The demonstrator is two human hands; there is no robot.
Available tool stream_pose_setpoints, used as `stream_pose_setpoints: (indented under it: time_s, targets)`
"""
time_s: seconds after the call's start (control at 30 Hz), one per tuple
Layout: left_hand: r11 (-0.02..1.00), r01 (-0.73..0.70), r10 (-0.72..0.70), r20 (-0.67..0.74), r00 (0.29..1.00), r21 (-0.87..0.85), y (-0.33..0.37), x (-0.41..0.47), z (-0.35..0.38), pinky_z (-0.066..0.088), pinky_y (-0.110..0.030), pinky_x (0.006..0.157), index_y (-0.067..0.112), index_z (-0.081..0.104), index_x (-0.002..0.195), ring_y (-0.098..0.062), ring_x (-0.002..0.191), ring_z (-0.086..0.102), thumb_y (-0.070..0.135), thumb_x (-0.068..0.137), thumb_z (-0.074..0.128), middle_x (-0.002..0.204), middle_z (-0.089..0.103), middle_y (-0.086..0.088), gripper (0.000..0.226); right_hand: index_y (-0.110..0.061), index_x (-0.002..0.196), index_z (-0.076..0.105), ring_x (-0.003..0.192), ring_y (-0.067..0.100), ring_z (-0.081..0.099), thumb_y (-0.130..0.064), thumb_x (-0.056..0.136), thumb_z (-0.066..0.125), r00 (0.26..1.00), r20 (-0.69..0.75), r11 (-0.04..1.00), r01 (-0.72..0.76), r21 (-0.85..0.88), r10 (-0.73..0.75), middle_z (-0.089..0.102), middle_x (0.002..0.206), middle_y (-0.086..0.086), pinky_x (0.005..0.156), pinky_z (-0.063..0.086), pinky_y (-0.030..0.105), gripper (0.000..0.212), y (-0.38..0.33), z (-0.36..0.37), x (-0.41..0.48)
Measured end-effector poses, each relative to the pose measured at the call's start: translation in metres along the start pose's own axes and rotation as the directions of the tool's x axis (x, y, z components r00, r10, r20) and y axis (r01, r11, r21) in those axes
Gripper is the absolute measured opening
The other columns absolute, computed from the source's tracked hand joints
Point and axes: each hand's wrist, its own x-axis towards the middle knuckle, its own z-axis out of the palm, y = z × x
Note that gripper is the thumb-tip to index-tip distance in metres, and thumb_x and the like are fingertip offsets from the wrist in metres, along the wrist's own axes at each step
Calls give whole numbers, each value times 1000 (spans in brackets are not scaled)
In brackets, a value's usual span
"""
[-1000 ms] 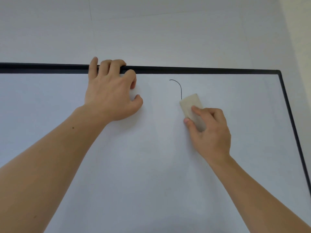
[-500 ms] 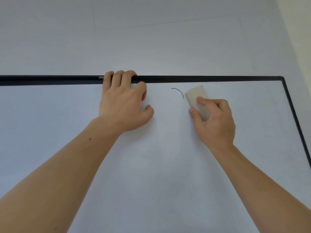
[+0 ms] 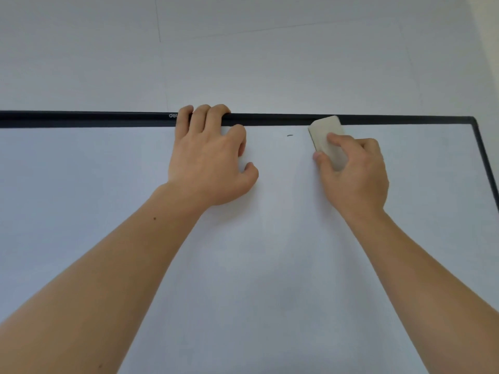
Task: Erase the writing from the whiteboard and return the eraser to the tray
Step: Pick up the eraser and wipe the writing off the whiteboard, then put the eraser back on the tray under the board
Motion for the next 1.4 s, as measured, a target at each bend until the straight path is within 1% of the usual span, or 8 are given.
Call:
stream_pose_setpoints:
  time_s: [0.1,0.3,0.53,0.67,0.77,1.0,1.13,1.4]
  targets:
    - [1000,1,-1,5,1000,4,-1,0,1,15,-53,118,18,60,84,-39,130,41,49,71,50,140,49,-15,35,-34,126,61,106,23,56,-48,88,63,1000,-2,999,19,36,-19,52,116,-1,74,48,34,41,-18,2,-8]
    - [999,17,-16,20,1000,-48,-2,0,-2,14,-51,119,18,51,87,-37,130,40,39,65,50,139,50,-12,31,-30,120,67,95,22,56,-42,86,69,944,85,943,309,122,-320,54,110,1,65,52,36,37,-48,1,-31]
    - [980,-4,19,71,997,-201,-12,-6,-19,14,-42,122,13,48,100,-30,141,37,29,65,50,148,49,-12,38,-29,118,70,89,23,58,-40,82,76,915,156,925,352,139,-372,56,107,3,60,55,38,38,-54,-13,-53]
    - [965,-18,44,94,995,-262,-9,-27,-34,22,-45,120,9,49,107,-33,121,52,27,68,51,119,61,-10,43,-36,122,67,88,17,56,-41,82,73,845,278,887,412,207,-457,55,105,-2,59,53,33,40,-70,-27,-92]
    - [952,-33,73,122,990,-305,-10,-61,-42,22,-42,121,8,52,110,-31,119,53,25,70,53,115,62,-8,44,-41,121,65,95,13,55,-43,84,71,809,372,886,370,278,-455,54,109,-8,65,53,34,37,-84,-37,-108]
    - [920,-36,96,137,986,-389,-36,-160,-75,38,-42,112,7,60,105,-30,126,56,31,84,54,126,65,-10,33,-30,116,64,110,12,58,-37,81,76,771,478,882,228,412,-422,61,117,-15,87,51,36,38,-122,-57,-150]
    - [930,-20,78,144,986,-366,-53,-204,-94,45,-42,99,6,63,104,-32,114,61,31,88,59,125,65,-11,30,-31,116,63,110,8,56,-40,80,77,732,527,874,195,445,-432,61,118,-19,89,49,31,40,-146,-68,-181]
    - [943,3,42,127,991,-334,-83,-276,-138,46,-41,95,6,63,102,-33,109,62,34,95,61,124,66,-12,29,-21,115,67,108,11,60,-35,77,83,726,543,851,109,514,-421,63,115,-10,91,47,24,43,-185,-90,-239]
